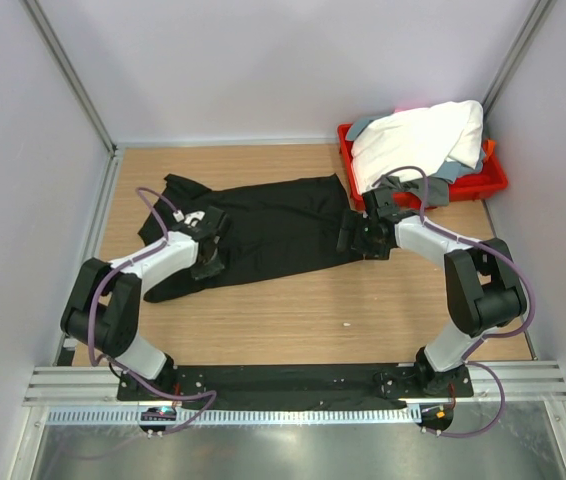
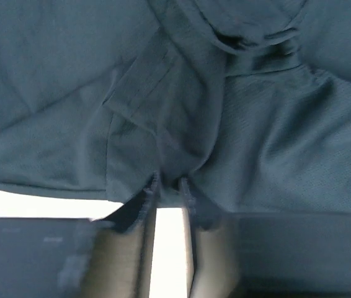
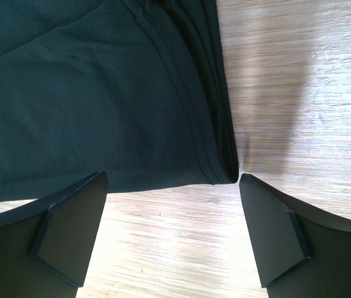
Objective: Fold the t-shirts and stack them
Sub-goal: Fold the tshirt
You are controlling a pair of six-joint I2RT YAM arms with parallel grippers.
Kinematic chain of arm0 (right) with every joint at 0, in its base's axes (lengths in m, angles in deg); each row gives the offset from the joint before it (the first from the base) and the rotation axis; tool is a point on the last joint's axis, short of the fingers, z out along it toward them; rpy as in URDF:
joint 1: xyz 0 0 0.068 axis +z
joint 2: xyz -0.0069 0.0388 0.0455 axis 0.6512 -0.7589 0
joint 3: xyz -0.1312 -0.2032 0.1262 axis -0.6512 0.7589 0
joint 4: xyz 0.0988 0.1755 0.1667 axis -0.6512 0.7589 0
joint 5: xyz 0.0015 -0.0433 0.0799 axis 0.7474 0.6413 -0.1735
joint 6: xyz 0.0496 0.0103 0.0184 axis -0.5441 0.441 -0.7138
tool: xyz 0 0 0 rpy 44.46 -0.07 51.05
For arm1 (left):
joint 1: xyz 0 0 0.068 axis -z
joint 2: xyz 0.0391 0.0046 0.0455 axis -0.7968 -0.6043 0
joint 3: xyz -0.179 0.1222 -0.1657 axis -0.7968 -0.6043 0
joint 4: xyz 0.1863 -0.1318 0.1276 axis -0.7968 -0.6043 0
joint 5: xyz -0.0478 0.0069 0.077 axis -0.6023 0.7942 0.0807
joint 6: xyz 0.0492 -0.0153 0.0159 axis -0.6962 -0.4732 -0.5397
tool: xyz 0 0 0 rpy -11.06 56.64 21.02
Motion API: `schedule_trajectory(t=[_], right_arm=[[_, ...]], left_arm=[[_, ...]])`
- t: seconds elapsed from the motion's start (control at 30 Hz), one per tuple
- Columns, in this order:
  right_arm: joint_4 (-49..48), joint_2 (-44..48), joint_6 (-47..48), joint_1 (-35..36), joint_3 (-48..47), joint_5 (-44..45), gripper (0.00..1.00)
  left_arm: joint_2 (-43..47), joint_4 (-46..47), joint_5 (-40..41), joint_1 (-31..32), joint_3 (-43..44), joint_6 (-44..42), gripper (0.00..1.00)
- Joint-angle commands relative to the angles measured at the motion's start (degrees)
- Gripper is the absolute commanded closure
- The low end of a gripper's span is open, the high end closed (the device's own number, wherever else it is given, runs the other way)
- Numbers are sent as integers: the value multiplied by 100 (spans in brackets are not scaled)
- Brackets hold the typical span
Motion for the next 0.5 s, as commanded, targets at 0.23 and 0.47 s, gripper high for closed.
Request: schedule_trajectory(t=[0.23, 0.47], right_arm=[[-176, 8, 86, -36, 13, -131, 8], [-159, -10, 85, -36, -4, -245, 8]], left_arm=[[153, -380, 518, -10, 615, -650, 100], [312, -1005, 720, -545, 1072, -1037, 98]])
